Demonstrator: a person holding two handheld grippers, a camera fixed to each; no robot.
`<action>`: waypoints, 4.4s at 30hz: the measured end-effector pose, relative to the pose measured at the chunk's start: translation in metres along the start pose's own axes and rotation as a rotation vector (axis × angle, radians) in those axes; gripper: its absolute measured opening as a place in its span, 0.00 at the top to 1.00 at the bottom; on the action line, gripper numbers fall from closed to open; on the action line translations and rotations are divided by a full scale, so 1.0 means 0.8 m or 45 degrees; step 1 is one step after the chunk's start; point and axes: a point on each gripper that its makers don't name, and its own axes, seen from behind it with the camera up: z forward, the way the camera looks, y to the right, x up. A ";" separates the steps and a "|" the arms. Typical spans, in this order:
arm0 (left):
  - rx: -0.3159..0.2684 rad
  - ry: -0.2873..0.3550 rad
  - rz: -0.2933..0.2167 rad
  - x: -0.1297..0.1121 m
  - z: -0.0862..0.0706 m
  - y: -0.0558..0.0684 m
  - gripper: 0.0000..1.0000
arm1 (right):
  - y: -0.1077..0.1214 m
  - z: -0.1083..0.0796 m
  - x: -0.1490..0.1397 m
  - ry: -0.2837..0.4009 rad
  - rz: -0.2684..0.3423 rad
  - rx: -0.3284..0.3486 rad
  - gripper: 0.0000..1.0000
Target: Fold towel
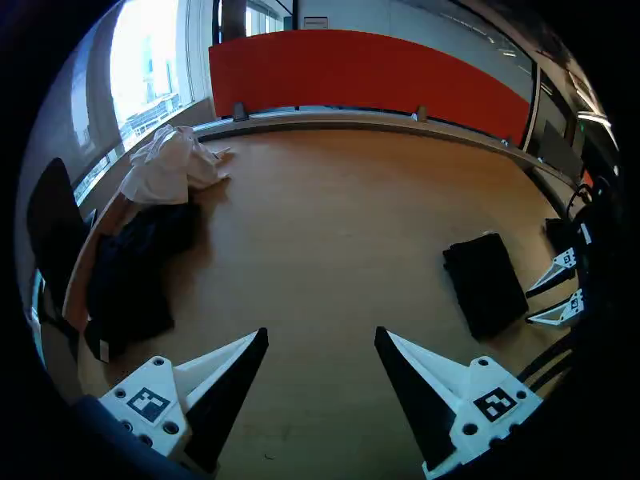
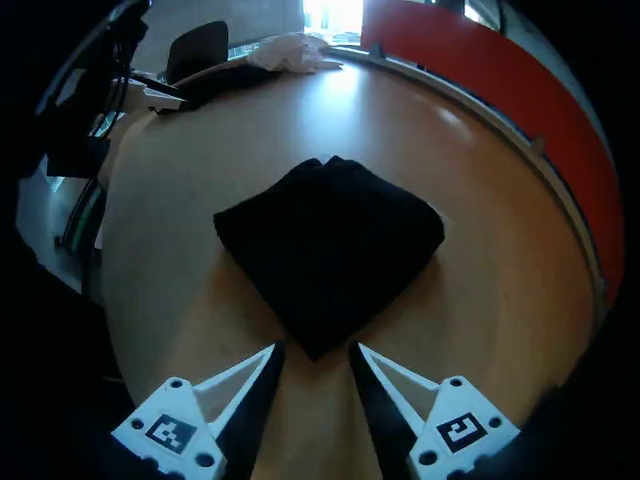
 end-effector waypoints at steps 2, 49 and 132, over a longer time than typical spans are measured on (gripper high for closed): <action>0.000 0.000 -0.001 0.000 0.000 0.000 0.00 | 0.000 0.001 -0.001 0.000 0.011 0.001 0.49; -0.033 0.081 0.028 0.040 -0.010 0.006 0.00 | 0.057 -0.128 0.184 0.286 -0.029 -0.192 0.96; -0.030 0.072 0.130 0.073 -0.002 0.041 0.00 | 0.432 -0.341 -0.048 0.058 0.334 -0.676 0.96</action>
